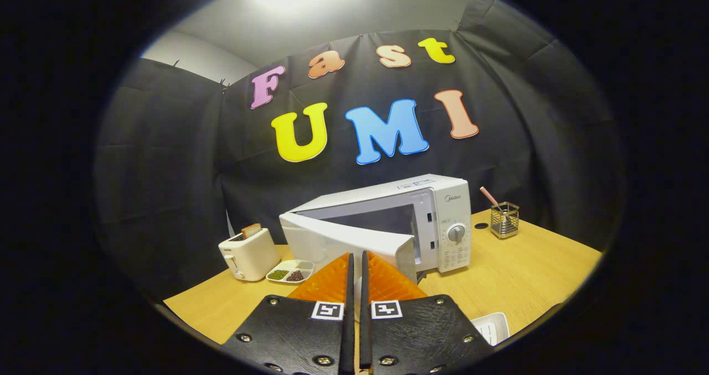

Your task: Open the microwave, put the food inside, and close the microwave door.

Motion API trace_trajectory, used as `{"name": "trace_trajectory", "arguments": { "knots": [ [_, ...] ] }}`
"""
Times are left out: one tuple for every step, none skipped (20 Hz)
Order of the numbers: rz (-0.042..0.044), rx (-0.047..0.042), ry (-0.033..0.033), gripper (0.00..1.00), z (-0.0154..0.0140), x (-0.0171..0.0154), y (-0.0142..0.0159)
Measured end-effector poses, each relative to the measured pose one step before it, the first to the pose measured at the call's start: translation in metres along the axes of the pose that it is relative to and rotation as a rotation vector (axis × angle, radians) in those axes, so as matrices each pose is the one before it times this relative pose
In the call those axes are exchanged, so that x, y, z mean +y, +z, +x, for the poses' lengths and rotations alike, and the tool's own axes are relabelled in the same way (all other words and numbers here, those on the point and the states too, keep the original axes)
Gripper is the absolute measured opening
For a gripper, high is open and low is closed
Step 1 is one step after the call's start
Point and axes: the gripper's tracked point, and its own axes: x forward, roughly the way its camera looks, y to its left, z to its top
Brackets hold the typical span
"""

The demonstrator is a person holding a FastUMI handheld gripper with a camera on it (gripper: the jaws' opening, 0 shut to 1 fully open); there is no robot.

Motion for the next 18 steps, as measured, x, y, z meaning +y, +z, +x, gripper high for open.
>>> {"name": "trace_trajectory", "arguments": {
  "knots": [
    [-0.00405, -0.00277, -0.01374, 0.04, 0.00432, -0.00637, 0.00198],
    [-0.00560, 0.00049, -0.01023, 0.04, 0.00553, -0.00663, 0.00034],
    [-0.00209, 0.00483, -0.00907, 0.04, 0.00601, -0.00585, 0.00098],
    [0.00336, 0.00610, -0.00877, 0.04, 0.00612, -0.00664, 0.00126],
    [0.00303, 0.00380, -0.00401, 0.04, 0.00657, -0.00433, 0.00274],
    [-0.00335, 0.00741, -0.00511, 0.04, 0.00693, -0.00505, 0.00111],
    [-0.00736, 0.00459, -0.00793, 0.04, 0.00790, -0.00471, 0.00125],
    [-0.00930, 0.01253, -0.00838, 0.04, 0.00876, -0.00461, -0.00129],
    [-0.00956, -0.00351, -0.01015, 0.04, 0.00655, -0.00400, 0.00301],
    [-0.00788, 0.00281, -0.00577, 0.04, 0.00840, -0.00465, 0.00109],
    [-0.01211, 0.00633, -0.00023, 0.04, 0.00880, -0.00177, 0.00015],
    [-0.00572, -0.00122, -0.00465, 0.04, 0.00674, -0.00293, 0.00096],
    [-0.00075, 0.00256, -0.00588, 0.04, 0.00806, -0.00374, 0.00135],
    [-0.00111, 0.00433, -0.00382, 0.04, 0.00874, -0.00392, 0.00140],
    [0.00068, 0.00366, -0.00396, 0.04, 0.00925, -0.00264, 0.00168],
    [-0.00114, 0.00264, -0.00255, 0.04, 0.00825, -0.00210, 0.00120],
    [-0.00320, -0.00467, -0.00121, 0.04, 0.00805, -0.00065, 0.00288],
    [-0.01039, 0.00129, -0.00476, 0.04, 0.00882, -0.00256, -0.00057]
  ]
}}
